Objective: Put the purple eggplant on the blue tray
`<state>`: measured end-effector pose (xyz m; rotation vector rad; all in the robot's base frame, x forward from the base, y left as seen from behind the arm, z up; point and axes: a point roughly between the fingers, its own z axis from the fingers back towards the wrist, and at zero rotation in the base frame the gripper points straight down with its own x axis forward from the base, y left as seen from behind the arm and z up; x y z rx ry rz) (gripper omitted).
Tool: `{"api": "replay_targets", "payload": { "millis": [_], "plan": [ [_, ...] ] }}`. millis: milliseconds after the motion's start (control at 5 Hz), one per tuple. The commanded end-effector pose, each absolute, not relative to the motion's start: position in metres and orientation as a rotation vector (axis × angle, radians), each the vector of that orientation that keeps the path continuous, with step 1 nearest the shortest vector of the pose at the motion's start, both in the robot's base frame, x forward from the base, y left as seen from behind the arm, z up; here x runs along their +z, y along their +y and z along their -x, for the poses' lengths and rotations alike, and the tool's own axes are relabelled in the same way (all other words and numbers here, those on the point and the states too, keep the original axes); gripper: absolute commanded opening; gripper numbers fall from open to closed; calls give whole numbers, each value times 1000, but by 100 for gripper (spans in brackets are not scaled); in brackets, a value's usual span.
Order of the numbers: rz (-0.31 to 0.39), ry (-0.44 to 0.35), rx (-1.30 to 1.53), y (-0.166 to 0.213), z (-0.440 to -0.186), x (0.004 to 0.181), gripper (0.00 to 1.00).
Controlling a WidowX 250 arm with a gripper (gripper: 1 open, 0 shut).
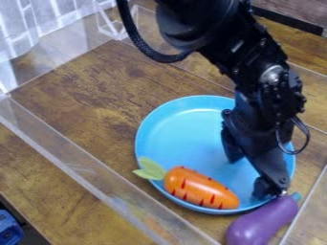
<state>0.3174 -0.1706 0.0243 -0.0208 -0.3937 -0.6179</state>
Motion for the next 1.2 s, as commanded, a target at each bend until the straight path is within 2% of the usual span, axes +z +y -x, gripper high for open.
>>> {"api": "replay_targets", "payload": {
  "millis": [0, 200, 1000],
  "plan": [
    [42, -371, -671, -193, -305, 8, 100],
    [44, -365, -673, -194, -306, 3, 100],
    [43, -300, -650, -171, -296, 3, 100]
  ]
}}
